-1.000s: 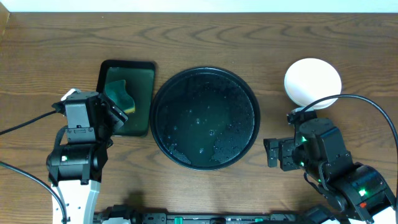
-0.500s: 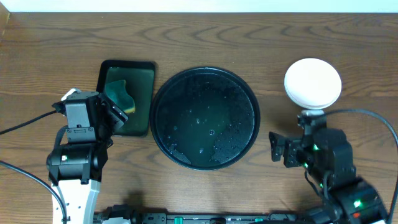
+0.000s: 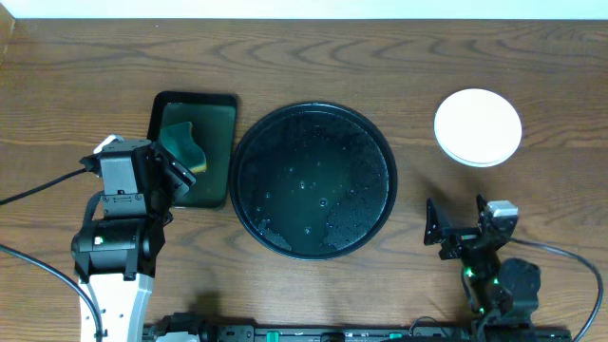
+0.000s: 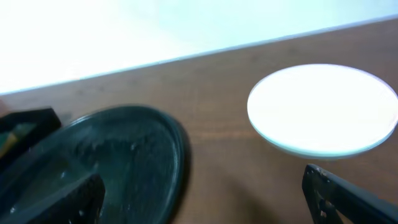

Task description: Clean dirty plates on tray and stack at the side

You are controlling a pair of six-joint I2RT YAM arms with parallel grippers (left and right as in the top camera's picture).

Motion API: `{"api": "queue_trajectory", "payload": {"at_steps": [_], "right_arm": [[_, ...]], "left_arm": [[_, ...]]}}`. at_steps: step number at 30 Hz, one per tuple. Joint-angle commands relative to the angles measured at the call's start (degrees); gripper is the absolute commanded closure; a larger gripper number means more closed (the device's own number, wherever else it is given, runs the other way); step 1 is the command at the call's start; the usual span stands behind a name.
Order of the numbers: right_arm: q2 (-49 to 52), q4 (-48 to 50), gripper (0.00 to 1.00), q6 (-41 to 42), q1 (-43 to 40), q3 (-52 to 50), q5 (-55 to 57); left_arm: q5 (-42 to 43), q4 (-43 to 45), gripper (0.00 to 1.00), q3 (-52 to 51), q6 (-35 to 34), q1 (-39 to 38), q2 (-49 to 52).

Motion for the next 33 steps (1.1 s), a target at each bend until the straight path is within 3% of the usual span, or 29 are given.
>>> {"api": "queue_trajectory", "payload": {"at_steps": [1,11,20,33], "right_arm": [[-3.13,2.23,0.01,-1.2,-0.57,-1.49,1.38],[-4.96,1.97,0.01,-1.68,-0.57,-1.46,15.52],[-4.94,1.44,0.01,-4.22,-0.57,-1.46,8.33],[-4.96,1.46,0.01,-4.22,-0.57,-1.46,8.11]], "left_arm": [[-0.28,-0.13,0.19,-0.39,-0.22,0.24,0.11],[-0.28,-0.13,0.18,-0.39,-0.22,0.24,0.11],[-0.28,-0.13,0.18,-0.39,-0.22,0.24,0.11],[-0.28,-0.13,0.18,-0.39,-0.22,0.24,0.11]]}}
